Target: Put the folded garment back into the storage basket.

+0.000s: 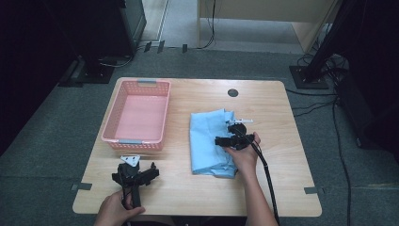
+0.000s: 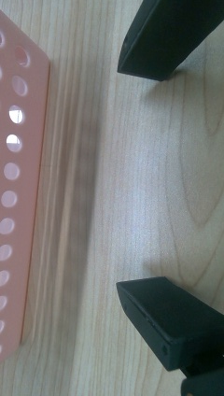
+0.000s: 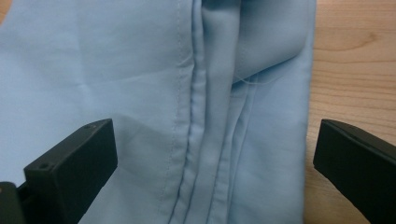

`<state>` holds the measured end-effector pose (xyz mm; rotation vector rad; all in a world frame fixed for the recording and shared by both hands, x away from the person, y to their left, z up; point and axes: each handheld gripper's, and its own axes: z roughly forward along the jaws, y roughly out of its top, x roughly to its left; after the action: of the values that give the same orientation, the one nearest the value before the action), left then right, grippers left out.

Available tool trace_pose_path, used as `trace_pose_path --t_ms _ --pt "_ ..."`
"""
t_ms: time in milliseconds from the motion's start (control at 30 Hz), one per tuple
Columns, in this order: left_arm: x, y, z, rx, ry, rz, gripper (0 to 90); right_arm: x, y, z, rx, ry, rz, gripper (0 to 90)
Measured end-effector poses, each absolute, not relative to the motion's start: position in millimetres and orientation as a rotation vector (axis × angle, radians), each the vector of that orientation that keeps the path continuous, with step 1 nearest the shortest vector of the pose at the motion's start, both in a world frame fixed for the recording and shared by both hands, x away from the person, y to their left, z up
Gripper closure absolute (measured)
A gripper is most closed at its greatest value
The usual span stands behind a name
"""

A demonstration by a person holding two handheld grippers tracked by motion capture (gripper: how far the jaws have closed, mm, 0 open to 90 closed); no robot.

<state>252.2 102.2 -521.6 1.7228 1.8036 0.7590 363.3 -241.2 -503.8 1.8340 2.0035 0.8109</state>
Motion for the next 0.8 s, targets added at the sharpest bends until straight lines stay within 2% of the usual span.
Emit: trace_pose_path --t_ms 433,467,533,600,800 --pt "252.2 102.2 -521.6 1.724 1.804 0.759 0.0 354.3 -230.9 -518.4 1.731 1.939 0.817 0.0" --pt "252.3 102.0 -521.7 1.722 1.805 0.760 0.0 353.3 -231.4 -519.3 1.717 1.935 0.832 1.7" --pt "252.2 102.0 -521.6 1.723 1.806 0.760 0.0 350.0 -230.2 -518.7 1.678 1.942 0.874 12.9" --pt "252.2 102.0 -521.6 1.722 1.806 0.760 0.0 346.8 -228.2 -518.8 1.654 1.941 0.905 20.0" --pt "252.2 101.9 -521.6 1.722 1.806 0.760 0.0 341.7 -225.8 -519.4 1.616 1.930 0.951 37.1"
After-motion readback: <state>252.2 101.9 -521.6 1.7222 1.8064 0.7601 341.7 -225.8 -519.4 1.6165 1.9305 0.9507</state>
